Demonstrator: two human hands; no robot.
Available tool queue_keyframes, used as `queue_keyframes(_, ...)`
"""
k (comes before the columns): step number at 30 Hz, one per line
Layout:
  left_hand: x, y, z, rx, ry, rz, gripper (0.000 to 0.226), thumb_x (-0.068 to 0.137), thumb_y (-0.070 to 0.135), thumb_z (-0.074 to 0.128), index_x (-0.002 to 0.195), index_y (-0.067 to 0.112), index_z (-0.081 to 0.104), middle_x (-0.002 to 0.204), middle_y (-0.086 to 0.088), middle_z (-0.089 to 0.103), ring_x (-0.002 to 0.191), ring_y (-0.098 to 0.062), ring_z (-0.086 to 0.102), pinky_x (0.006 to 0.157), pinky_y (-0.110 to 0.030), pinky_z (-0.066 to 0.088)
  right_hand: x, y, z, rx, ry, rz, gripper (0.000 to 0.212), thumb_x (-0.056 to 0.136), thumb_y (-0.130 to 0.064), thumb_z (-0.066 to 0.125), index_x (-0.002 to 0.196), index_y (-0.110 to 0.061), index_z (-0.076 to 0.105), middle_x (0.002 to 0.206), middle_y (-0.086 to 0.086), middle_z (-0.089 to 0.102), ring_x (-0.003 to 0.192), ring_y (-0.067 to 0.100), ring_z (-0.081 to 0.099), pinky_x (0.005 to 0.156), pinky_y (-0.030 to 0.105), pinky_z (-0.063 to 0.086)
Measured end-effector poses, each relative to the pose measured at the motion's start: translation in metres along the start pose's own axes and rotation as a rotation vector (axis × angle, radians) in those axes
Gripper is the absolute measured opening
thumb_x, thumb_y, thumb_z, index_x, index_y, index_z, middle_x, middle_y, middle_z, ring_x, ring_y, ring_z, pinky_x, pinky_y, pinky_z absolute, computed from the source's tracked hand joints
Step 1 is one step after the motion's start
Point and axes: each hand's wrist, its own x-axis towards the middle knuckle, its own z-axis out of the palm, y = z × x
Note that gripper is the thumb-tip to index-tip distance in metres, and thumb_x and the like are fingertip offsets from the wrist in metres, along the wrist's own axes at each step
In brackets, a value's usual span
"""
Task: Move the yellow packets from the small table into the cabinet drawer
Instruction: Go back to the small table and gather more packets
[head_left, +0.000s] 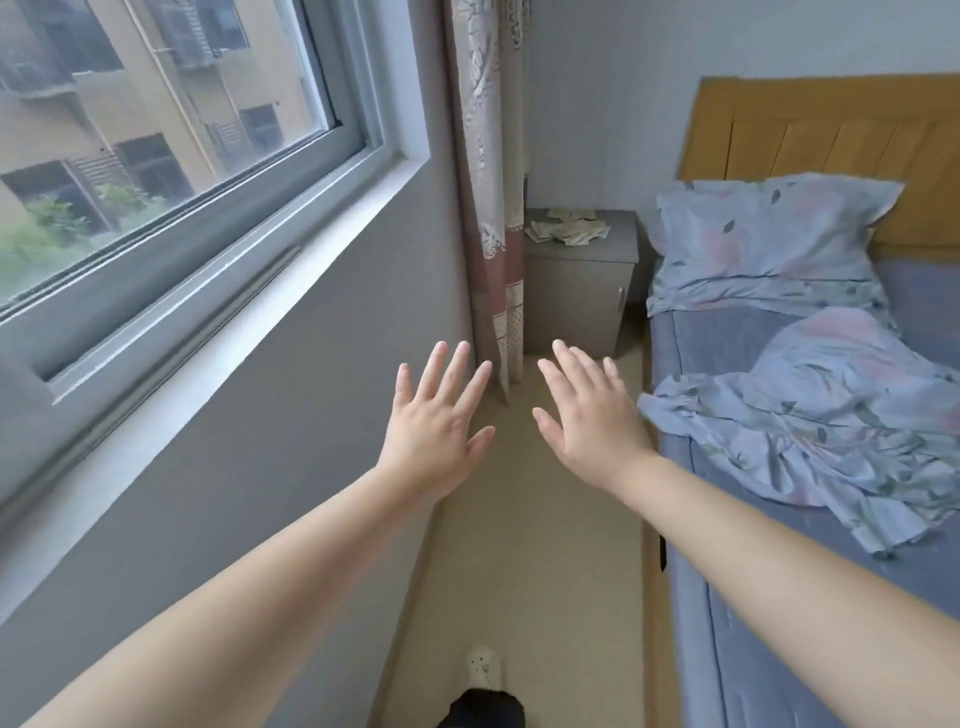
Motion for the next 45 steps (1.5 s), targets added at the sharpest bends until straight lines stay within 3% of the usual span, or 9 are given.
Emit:
queue_keyframes(5,0.176,-0.03,0.03,-0.04,-0.028,0.161,0.072,0.089,0.051,0.05,0.15,0.02,0.027,0.158,-0.009,0.02,0.147,-0.031,0.013,0.111,-0.059,0.019,0.127,0.07,0.036,-0.022,-0.084,0.197,0.062,0.09,-0.044,0.029,0.132,-0.005,0.052,0.143,0.017,0.044,0.129,0.034,0.045,0.102,0.055,0.038)
queue_keyframes(11,0.356,-0.025,0.058,-0.084,-0.025,0.25,0.072,0.095,0.052,0.035,0.153,0.024,0.005,0.161,-0.005,-0.003,0.148,-0.027,-0.007,0.115,-0.054,0.003,0.238,0.173,0.06,-0.078,-0.108,0.355,0.065,0.089,-0.045,0.025,0.135,-0.007,0.049,0.146,0.015,0.041,0.133,0.032,0.041,0.106,0.053,0.033)
queue_keyframes(18,0.569,-0.003,0.121,-0.091,-0.03,0.235,0.07,0.097,0.051,0.032,0.153,0.024,-0.001,0.161,-0.005,-0.008,0.147,-0.027,-0.011,0.115,-0.055,0.001,0.37,0.324,0.135,-0.12,-0.107,0.397,0.065,0.09,-0.047,0.024,0.137,-0.008,0.047,0.149,0.014,0.038,0.134,0.031,0.04,0.107,0.053,0.032)
queue_keyframes(22,0.695,0.006,0.147,-0.069,-0.02,0.221,0.07,0.097,0.052,0.031,0.153,0.023,-0.001,0.161,-0.005,-0.007,0.147,-0.028,-0.009,0.115,-0.056,0.003,0.457,0.417,0.182,-0.105,-0.116,0.38,0.057,0.095,-0.042,0.041,0.141,-0.01,0.04,0.154,0.011,0.03,0.138,0.028,0.033,0.11,0.05,0.027)
queue_keyframes(25,0.79,0.009,0.17,-0.065,-0.049,0.19,0.07,0.097,0.052,0.031,0.153,0.024,-0.001,0.161,-0.004,-0.007,0.147,-0.028,-0.008,0.115,-0.055,0.003,0.525,0.484,0.218,-0.093,-0.161,0.388,0.058,0.096,-0.041,0.04,0.145,-0.01,0.034,0.156,0.01,0.025,0.141,0.026,0.026,0.114,0.045,0.019)
queue_keyframes(31,0.927,-0.003,0.234,-0.148,-0.21,0.083,0.068,0.099,0.05,0.03,0.153,0.025,-0.003,0.161,-0.003,-0.008,0.148,-0.027,-0.008,0.116,-0.055,0.003,0.632,0.574,0.293,-0.062,-0.314,0.368,0.058,0.098,-0.043,0.033,0.147,-0.013,0.028,0.157,0.008,0.019,0.143,0.025,0.021,0.116,0.044,0.018)
queue_keyframes(39,1.11,-0.031,0.361,-0.242,-0.397,0.071,0.067,0.1,0.046,0.029,0.153,0.022,-0.003,0.16,-0.004,-0.012,0.147,-0.027,-0.014,0.117,-0.055,0.002,0.769,0.675,0.43,-0.078,-0.509,0.366,0.058,0.099,-0.041,0.03,0.147,-0.01,0.025,0.155,0.012,0.023,0.141,0.028,0.024,0.113,0.044,0.019)
queue_keyframes(45,1.191,-0.039,0.463,-0.273,-0.562,0.007,0.066,0.1,0.046,0.031,0.153,0.026,-0.005,0.16,-0.002,-0.018,0.147,-0.025,-0.015,0.118,-0.053,0.001,0.828,0.724,0.541,0.045,-0.644,0.416,0.06,0.099,-0.046,0.024,0.147,-0.011,0.026,0.155,0.013,0.024,0.141,0.028,0.026,0.111,0.042,0.026)
